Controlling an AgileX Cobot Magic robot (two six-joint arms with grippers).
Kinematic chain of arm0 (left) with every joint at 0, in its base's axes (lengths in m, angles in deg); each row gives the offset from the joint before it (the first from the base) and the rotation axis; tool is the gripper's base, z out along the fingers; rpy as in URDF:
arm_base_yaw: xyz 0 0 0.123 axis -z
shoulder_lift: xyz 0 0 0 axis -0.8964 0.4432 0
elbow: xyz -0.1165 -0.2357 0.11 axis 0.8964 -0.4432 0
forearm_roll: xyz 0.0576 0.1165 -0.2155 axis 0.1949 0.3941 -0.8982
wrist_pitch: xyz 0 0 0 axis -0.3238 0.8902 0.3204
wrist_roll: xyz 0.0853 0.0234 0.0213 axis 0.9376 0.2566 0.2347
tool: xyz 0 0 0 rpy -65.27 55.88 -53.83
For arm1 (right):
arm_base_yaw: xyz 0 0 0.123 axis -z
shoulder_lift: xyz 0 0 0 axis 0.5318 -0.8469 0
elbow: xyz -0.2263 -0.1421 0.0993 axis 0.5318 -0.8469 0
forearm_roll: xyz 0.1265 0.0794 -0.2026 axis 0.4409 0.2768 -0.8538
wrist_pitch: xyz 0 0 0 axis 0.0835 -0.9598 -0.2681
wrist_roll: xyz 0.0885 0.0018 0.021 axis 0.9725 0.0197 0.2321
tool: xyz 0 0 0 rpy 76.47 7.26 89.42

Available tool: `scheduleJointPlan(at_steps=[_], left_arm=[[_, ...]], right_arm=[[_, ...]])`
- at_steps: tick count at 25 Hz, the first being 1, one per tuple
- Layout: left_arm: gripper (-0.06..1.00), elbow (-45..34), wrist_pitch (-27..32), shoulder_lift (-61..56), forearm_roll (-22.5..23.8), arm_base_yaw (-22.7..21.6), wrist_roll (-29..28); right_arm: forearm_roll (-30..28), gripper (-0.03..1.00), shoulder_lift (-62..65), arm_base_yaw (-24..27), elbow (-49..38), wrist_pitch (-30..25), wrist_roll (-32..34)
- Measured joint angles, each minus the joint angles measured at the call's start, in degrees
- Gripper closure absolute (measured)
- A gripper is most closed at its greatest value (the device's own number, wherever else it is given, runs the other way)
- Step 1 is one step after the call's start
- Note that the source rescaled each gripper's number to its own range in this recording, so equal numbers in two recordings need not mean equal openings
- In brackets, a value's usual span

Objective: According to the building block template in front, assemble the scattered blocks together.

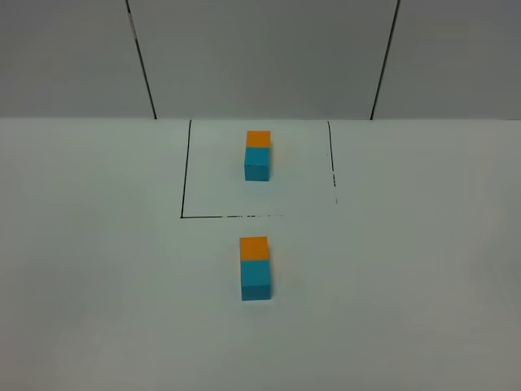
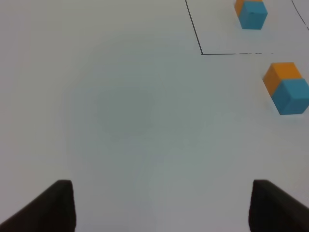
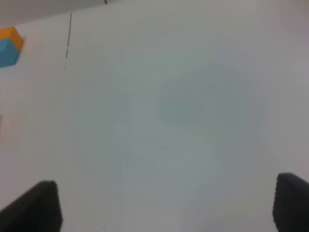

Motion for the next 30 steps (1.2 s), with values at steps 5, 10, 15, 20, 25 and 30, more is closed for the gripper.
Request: scheduleJointPlan(at_steps=[5, 10, 15, 20, 25, 30], left_arm=[[0.39, 0.00, 0.00, 0.00, 0.00, 0.00, 0.00], [0.39, 0.00, 0.00, 0.00, 0.00, 0.00, 0.00], [0.39, 0.00, 0.00, 0.00, 0.00, 0.00, 0.00], [0.39, 0.00, 0.00, 0.00, 0.00, 0.00, 0.00], [0.39, 0.00, 0.00, 0.00, 0.00, 0.00, 0.00], [0.39, 0.00, 0.00, 0.00, 0.00, 0.00, 0.00]], right_arm=[[-0.05, 0.22, 0.00, 0.00, 0.00, 0.00, 0.00], [-0.05, 0.22, 0.00, 0.00, 0.00, 0.00, 0.00], [-0.05, 0.22, 0.00, 0.00, 0.00, 0.00, 0.00], [-0.05, 0.22, 0.00, 0.00, 0.00, 0.00, 0.00], [-0.05, 0.22, 0.00, 0.00, 0.00, -0.05, 0.00], [-0.05, 0.22, 0.00, 0.00, 0.00, -0.05, 0.00]])
